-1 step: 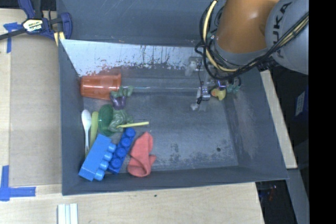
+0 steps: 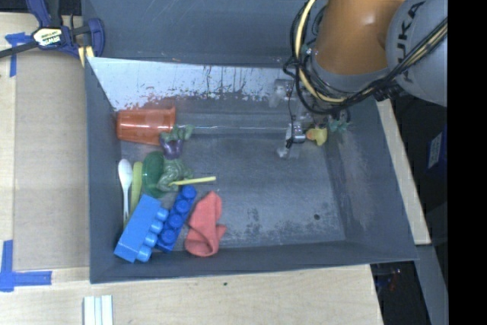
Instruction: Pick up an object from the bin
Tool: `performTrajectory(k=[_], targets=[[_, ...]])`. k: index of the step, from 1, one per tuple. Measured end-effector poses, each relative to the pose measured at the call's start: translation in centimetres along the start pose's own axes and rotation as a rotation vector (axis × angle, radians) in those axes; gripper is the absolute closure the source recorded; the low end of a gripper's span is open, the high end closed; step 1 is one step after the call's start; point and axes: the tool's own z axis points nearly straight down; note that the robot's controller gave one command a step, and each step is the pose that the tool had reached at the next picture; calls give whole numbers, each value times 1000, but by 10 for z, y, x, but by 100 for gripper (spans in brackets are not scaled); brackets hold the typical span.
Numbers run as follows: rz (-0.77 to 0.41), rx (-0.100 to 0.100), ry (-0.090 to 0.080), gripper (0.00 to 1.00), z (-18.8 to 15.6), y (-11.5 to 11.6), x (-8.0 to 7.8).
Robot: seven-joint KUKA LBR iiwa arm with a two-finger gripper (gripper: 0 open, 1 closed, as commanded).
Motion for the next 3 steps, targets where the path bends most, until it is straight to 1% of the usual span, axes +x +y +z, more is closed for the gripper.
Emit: performTrajectory(k=[1,2,3], targets=[[13,-1,-4,0,72,57,-2],[-148,4,-12,0,93,73,9],[-228,-1,-7,0,94,152,7]])
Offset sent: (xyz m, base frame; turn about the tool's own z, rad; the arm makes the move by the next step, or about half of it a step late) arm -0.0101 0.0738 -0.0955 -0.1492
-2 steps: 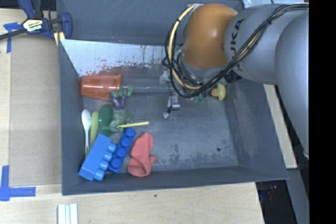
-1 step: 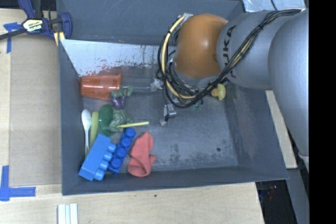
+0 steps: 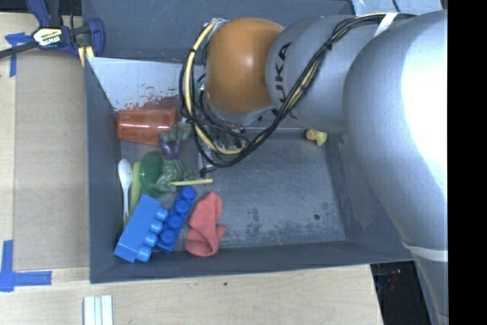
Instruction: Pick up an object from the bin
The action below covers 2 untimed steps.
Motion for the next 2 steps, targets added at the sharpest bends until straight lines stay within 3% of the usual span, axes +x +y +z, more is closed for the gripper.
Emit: performTrajectory(k=[1,2], targets=[[178,3,-4,0,2,-5,35],[153,5,-5,0,12,6,35]])
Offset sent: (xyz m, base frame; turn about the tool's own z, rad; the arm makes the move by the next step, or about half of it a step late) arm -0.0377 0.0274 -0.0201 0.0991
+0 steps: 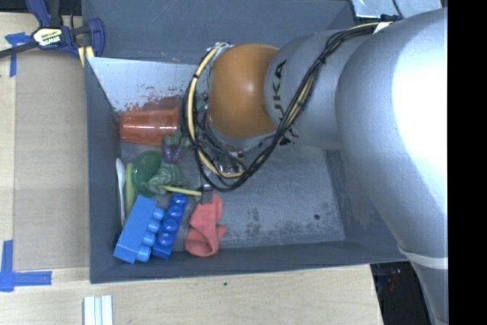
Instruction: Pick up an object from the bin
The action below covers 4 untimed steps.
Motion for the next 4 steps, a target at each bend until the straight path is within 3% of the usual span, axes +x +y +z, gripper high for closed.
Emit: performTrajectory(k=[1,2,3,4], targets=[[-26,1,12,0,-52,1,62],[-19,-2,2,0,-82,10,83],[151,1,4,0,-110,-40,93],[-53,-2,1,0,-72,-58,75]])
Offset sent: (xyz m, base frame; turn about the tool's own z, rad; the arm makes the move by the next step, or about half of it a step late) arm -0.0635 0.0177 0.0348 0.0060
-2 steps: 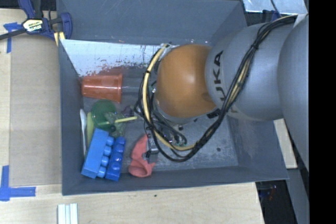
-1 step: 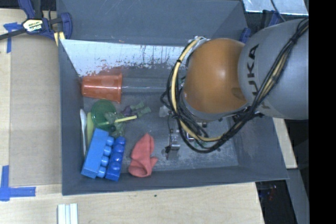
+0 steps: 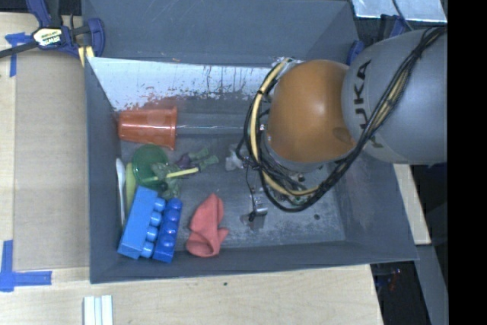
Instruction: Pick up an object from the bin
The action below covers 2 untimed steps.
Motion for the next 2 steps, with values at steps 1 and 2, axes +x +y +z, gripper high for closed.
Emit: performTrajectory(k=[1,2], targets=[[40,3,-2,0,15,47,7],[107,4,1,0,51,75,-9]])
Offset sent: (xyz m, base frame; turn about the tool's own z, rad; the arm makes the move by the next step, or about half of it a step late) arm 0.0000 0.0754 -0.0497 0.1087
